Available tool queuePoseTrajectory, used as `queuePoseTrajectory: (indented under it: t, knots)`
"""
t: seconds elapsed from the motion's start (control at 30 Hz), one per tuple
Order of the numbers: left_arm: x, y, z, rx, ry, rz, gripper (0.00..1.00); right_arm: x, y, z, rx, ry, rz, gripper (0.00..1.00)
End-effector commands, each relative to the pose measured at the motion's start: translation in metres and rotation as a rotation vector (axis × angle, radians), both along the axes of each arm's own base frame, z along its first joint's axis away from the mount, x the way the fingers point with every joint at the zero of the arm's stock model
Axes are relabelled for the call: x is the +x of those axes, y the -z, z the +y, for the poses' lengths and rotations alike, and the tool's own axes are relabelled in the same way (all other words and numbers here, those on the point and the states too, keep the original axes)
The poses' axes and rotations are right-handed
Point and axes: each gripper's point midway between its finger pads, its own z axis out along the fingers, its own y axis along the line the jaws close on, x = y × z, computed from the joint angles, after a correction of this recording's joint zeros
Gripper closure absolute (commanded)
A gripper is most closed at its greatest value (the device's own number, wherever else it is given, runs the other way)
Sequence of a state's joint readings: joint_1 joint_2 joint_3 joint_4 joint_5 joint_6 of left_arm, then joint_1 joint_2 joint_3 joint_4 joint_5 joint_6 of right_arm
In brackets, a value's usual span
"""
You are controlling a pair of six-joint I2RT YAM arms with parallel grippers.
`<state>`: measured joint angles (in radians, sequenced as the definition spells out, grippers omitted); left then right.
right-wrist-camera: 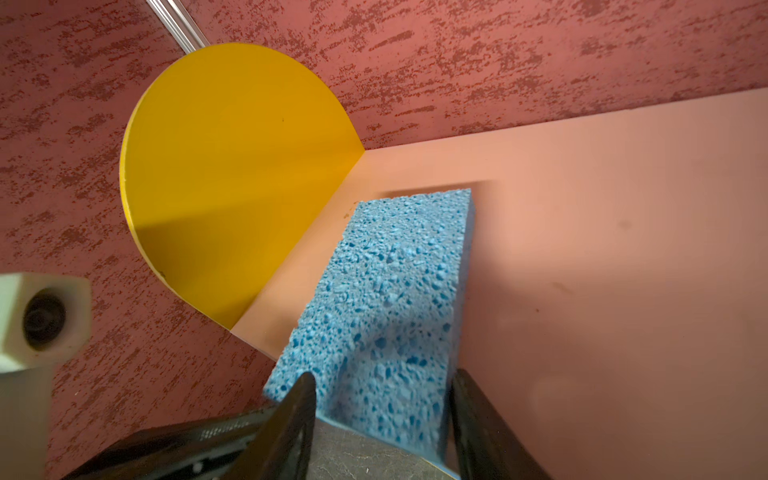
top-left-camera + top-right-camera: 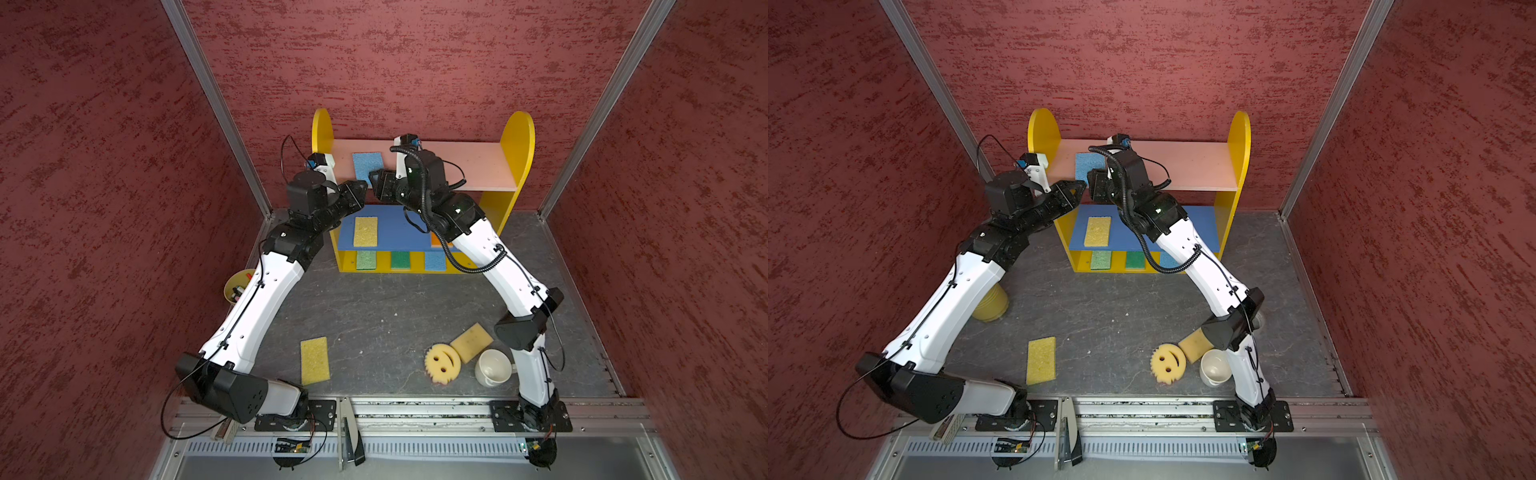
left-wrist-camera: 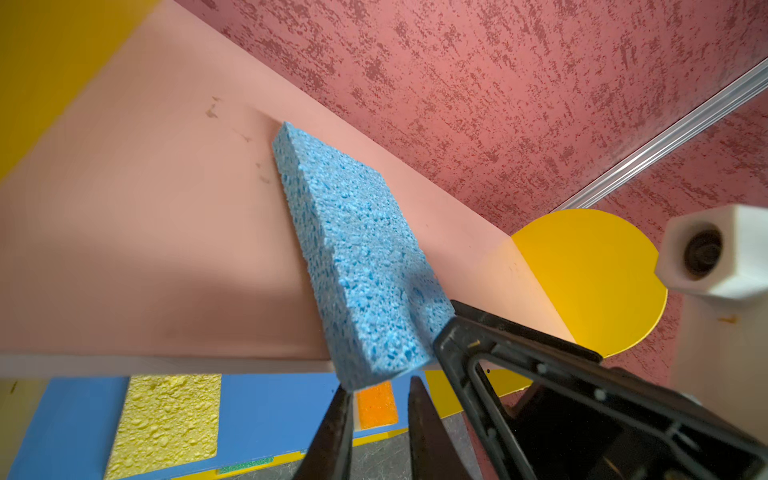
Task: Place and organize the cleaning sponges onto the shelf
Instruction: 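Release the blue sponge flat on the pink shelf with the right gripper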
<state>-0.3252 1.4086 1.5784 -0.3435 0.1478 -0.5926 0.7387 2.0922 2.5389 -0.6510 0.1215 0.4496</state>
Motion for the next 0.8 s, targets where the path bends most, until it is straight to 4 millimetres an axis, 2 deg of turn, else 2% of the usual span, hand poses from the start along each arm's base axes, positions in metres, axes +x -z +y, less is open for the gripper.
queuePoseTrajectory:
  t: [0.0,0.23,0.4,0.5,0.63,0.77]
  knots:
    - [0.003,-0.008,0.006,0.035,-0.026,-0.026,0.76,-0.015,-0.031,-0.009,0.063,-0.022,-0.042,0.46]
    - [0.007,-0.011,0.018,0.034,-0.061,-0.029,0.76,-0.028,-0.047,-0.023,0.095,-0.017,-0.083,0.46]
    - [0.007,-0.013,0.022,0.04,-0.075,-0.024,0.74,-0.03,-0.049,-0.026,0.096,-0.02,-0.084,0.45]
    - [0.005,-0.012,0.022,0.039,-0.075,-0.022,0.65,-0.029,-0.047,-0.027,0.094,-0.02,-0.079,0.45]
    - [-0.001,-0.013,0.022,0.027,-0.067,-0.021,0.6,-0.028,-0.044,-0.025,0.098,-0.03,-0.07,0.45]
    - [-0.013,-0.017,0.026,0.005,-0.072,-0.035,0.59,-0.029,-0.039,-0.015,0.116,-0.073,-0.05,0.56]
